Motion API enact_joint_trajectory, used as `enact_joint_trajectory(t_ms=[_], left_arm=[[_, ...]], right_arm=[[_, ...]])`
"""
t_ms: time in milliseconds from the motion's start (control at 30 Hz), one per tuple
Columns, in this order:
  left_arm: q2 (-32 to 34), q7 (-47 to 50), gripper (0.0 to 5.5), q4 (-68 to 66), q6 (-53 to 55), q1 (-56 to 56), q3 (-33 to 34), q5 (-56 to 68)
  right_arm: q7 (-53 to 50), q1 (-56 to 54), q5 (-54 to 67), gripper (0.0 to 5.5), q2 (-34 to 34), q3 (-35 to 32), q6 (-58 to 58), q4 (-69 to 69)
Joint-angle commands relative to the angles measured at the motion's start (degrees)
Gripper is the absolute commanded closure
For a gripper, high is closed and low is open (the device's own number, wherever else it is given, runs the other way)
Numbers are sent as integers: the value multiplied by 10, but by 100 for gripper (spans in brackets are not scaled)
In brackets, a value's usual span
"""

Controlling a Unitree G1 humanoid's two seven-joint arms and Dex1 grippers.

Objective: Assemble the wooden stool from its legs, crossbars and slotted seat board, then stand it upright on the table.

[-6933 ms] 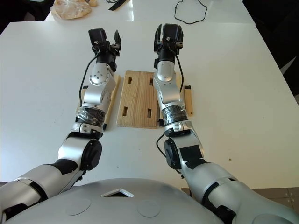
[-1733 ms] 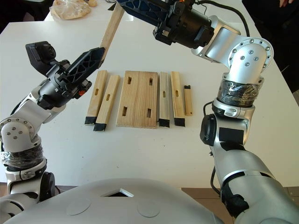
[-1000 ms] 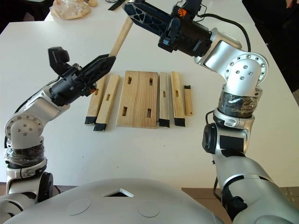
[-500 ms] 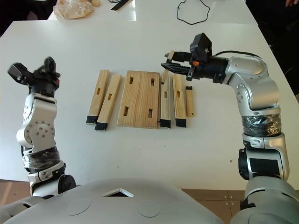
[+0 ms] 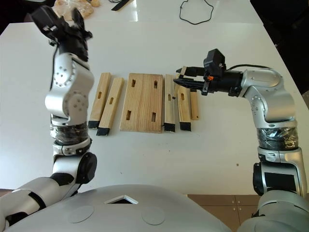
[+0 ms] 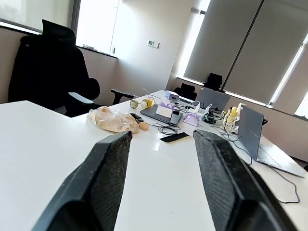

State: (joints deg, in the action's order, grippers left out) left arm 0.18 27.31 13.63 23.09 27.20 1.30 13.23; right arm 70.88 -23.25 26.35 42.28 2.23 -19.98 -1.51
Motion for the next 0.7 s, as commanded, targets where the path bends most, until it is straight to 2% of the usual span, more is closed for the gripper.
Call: enact_joint_trajectory(t_ms=[33, 400, 700], left_arm=[[-26, 5, 314, -11, -17, 0, 10, -26], [-67, -64, 314, -131, -129, 59, 51, -8], [-62, -125, 314, -229, -177, 103, 73, -1]], right_arm=[[40, -44, -58, 419, -8, 27, 108, -85], [140, -177, -140, 419, -13, 51, 252, -343], [143, -164, -134, 419, -37, 33, 274, -384]])
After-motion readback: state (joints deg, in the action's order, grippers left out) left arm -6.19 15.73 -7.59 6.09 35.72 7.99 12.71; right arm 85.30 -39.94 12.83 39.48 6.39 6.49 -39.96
